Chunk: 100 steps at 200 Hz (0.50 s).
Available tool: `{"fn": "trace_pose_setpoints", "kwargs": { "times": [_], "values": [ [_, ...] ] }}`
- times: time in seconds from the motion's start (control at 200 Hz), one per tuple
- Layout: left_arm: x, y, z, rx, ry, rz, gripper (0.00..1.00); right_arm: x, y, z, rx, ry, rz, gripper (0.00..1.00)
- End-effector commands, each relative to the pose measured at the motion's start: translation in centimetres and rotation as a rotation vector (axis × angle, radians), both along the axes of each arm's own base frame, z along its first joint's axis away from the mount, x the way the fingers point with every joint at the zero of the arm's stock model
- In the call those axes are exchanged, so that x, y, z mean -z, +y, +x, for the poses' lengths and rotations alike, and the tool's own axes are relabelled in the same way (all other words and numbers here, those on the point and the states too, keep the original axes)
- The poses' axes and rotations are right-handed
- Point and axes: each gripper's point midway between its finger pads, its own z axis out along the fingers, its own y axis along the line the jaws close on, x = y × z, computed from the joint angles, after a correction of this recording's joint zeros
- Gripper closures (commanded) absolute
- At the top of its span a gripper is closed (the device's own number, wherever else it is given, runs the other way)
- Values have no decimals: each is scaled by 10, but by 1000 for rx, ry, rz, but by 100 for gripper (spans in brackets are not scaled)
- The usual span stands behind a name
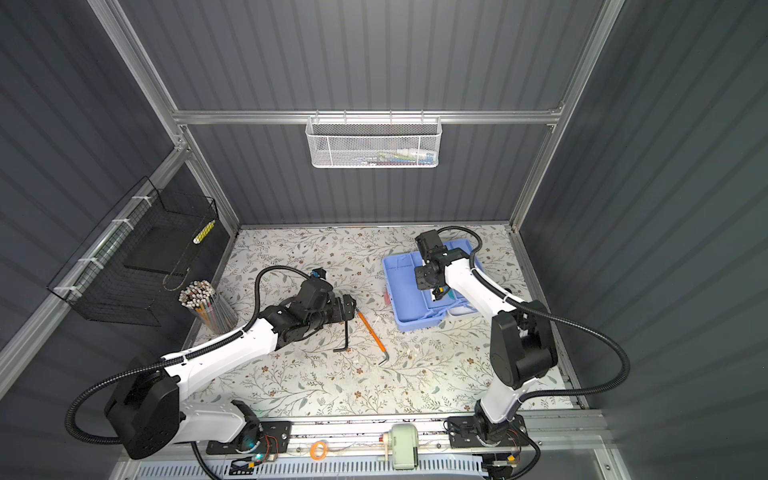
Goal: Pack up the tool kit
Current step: 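Lower the white-handled tool into the tray with the right gripper while the left withdraws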
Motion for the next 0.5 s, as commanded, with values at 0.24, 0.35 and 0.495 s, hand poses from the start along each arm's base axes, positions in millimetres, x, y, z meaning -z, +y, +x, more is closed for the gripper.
{"fn": "trace_pose_setpoints", "kwargs": {
  "times": [0.24,0.35,0.495],
  "values": [
    [19,22,-6,-43,44,74,0,6,0,10,-8,21,-67,87],
    [21,23,-6,-42,49,82,0,9,-2,13,-5,29,-96,86],
    [24,24,-6,-44,58,90,0,11,-3,17,-2,30,-133,82]
  ]
}}
